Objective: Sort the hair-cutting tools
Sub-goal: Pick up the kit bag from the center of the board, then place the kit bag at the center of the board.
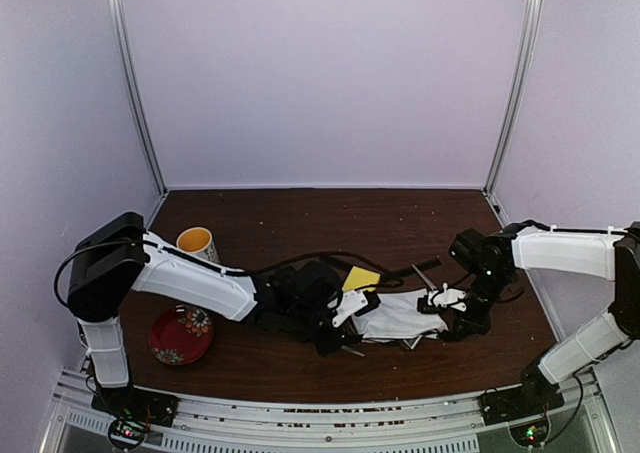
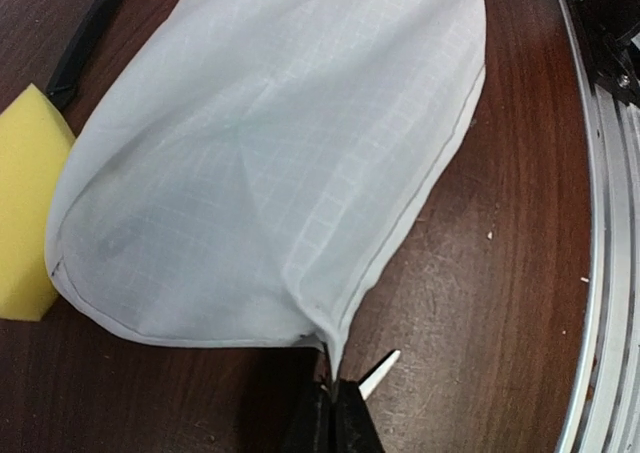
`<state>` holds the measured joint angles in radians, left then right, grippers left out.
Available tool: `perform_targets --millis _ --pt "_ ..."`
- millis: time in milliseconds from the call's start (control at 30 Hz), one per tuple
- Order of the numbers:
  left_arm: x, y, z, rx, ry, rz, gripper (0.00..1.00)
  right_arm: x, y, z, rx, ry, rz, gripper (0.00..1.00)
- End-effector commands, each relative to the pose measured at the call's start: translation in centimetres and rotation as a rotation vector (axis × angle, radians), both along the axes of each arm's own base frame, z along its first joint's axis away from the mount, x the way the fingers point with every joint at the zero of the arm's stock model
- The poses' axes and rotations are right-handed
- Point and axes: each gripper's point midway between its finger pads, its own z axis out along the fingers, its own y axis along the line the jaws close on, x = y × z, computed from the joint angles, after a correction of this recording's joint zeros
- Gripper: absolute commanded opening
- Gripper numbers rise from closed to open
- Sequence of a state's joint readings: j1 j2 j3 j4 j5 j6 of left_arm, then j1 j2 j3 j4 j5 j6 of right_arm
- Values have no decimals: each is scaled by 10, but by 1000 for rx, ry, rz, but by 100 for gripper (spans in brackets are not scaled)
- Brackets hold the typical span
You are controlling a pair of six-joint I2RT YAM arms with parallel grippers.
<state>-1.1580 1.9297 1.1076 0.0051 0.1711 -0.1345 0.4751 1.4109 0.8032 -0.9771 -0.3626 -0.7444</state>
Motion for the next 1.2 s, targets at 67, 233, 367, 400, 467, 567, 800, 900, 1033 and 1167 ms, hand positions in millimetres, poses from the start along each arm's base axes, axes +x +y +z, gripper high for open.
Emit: perform_targets --millis 67,233,367,400,467,567,800,900,1033,1167 --pt "-11 0 71 -79 63 -51 0 -19 -19 46 -51 42 118 2" --pt "-40 0 98 -121 197 -149 0 -22 -34 70 -120 69 148 2" --pt "-53 -4 105 -168 268 -184 0 -24 -42 73 -154 90 156 2" --pt "-52 -5 106 -175 266 -183 0 -23 -43 74 -158 92 155 2" --pt "-49 -6 109 -181 255 -175 0 -21 -44 76 -164 95 148 2" --pt "-45 -6 110 -176 243 -161 0 -19 -46 80 -170 102 144 2" --pt "-41 0 97 -120 266 -124 0 -23 -46 107 -134 131 155 3" --pt "-35 -6 82 -72 304 -79 0 -28 -41 105 -93 154 187 5" --pt "-28 -12 84 -68 321 -29 0 -26 -40 92 -98 208 160 8" --pt "-8 -10 85 -58 293 81 0 5 -30 95 -20 153 22 16"
